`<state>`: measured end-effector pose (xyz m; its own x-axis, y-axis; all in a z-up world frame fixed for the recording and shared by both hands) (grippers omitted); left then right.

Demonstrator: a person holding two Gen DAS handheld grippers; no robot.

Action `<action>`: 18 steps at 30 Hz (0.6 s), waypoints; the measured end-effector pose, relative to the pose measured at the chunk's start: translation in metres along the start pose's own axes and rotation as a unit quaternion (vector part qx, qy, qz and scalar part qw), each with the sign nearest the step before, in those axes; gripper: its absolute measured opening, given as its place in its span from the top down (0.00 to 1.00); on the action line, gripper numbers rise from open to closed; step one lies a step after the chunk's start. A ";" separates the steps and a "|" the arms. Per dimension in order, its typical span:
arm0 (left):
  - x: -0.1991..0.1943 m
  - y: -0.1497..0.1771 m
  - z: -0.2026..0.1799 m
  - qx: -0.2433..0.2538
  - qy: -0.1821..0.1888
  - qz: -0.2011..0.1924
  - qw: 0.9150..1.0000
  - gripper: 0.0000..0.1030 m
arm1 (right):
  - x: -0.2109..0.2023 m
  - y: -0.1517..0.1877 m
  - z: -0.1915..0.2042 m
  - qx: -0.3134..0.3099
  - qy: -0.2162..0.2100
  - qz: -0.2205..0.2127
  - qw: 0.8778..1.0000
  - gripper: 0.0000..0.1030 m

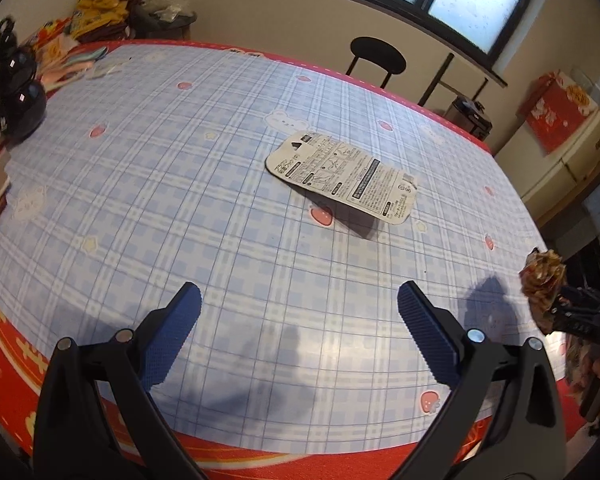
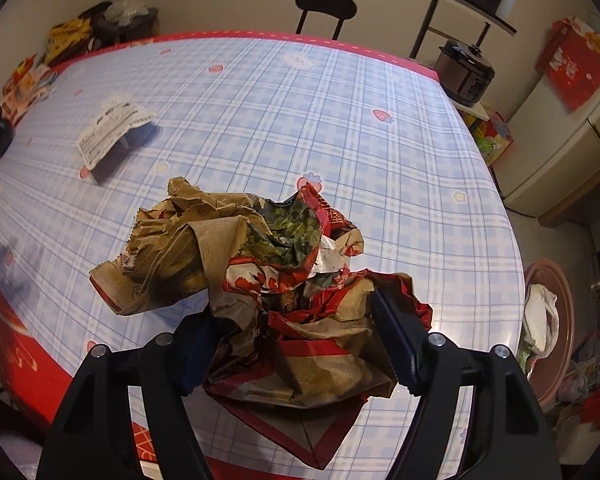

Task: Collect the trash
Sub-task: 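Grasp the white printed card package with the left tool while the right tool holds the paper bag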

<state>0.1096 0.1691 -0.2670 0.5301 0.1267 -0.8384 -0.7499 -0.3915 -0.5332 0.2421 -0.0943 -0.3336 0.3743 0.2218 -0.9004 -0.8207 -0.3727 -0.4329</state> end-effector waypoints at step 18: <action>0.112 -0.042 -0.124 0.288 -0.118 -0.057 0.949 0.06 | -0.015 0.029 -0.028 0.082 -0.008 -0.009 0.997 0.31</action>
<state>0.2497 0.0872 -0.3248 0.5682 0.3659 -0.7371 -0.8210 0.1910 -0.5380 0.2245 -0.1338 -0.3337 0.3836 0.2421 -0.8912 -0.8738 -0.2171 -0.4351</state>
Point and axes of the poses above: each gripper's, at about its wrist camera, not at the fingertips, and x roughly the way its jaws point, z to its left, y to its underside, the point moved 4 cm from there along x, roughly the way its jaws point, and after that the axes turned 7 degrees about -y, right-handed, at the moved point
